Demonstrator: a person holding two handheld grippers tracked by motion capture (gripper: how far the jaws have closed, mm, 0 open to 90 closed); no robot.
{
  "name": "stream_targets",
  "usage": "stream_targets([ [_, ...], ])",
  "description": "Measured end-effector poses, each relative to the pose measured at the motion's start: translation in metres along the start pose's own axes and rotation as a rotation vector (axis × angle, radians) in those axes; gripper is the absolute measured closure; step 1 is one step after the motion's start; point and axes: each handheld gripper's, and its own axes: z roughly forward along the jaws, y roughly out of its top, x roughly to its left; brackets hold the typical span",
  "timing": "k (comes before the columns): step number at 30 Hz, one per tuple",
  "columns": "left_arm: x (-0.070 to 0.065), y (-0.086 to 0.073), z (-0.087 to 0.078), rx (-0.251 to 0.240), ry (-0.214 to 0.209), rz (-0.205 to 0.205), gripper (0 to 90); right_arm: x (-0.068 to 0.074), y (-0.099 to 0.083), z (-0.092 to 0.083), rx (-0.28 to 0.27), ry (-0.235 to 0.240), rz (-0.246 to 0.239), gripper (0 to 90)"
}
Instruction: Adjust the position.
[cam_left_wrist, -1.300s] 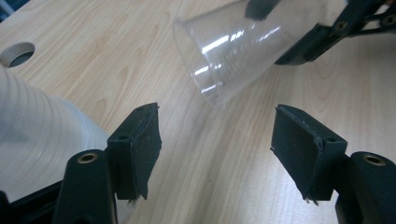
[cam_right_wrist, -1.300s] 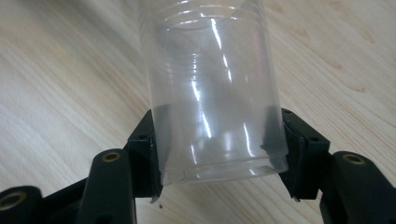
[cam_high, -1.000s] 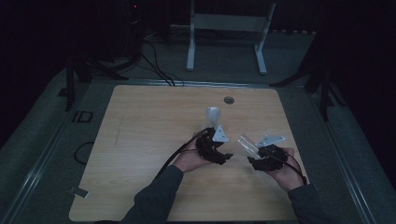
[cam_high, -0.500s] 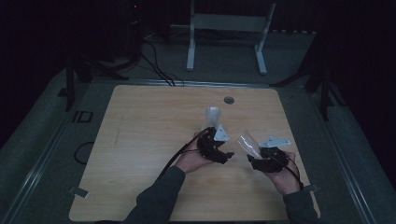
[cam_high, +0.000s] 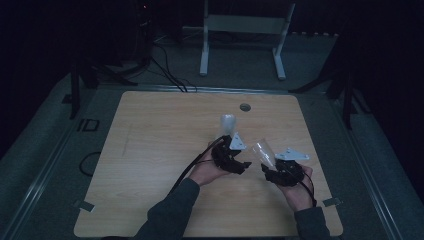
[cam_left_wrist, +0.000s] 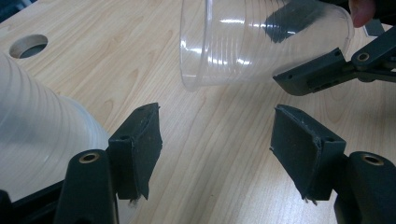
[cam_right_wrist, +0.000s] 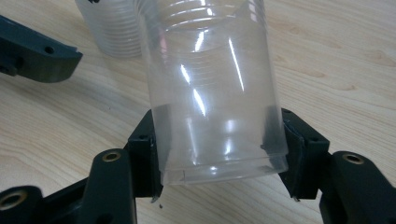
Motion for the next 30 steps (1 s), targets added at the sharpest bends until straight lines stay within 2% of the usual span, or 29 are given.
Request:
stream_targets([
  [5,0.000,0.001,0.000,-0.010,-0.003,-0.016,32.9,0.002,0.000,-0.002,-0.025,-0.022,0.001,41.7],
  [7,0.000,0.002,0.001,-0.003,0.013,-0.011,32.8,0.003,-0.001,-0.002,-0.039,-0.025,0.010,41.8],
  [15,0.002,0.002,0.000,-0.006,0.020,-0.022,32.9,0.002,-0.006,0.001,-0.062,-0.041,0.028,41.8],
  [20,0.002,0.004,-0.001,-0.016,0.018,-0.036,32.7,0.002,-0.008,0.001,-0.078,-0.084,0.044,41.8],
  [23,0.002,0.004,-0.001,-0.019,0.021,-0.038,32.8,0.003,-0.009,0.001,-0.084,-0.104,0.039,41.8],
  [30,0.003,0.006,-0.002,-0.024,0.027,-0.044,32.1,0.004,-0.012,0.000,-0.123,-0.128,0.052,41.8],
])
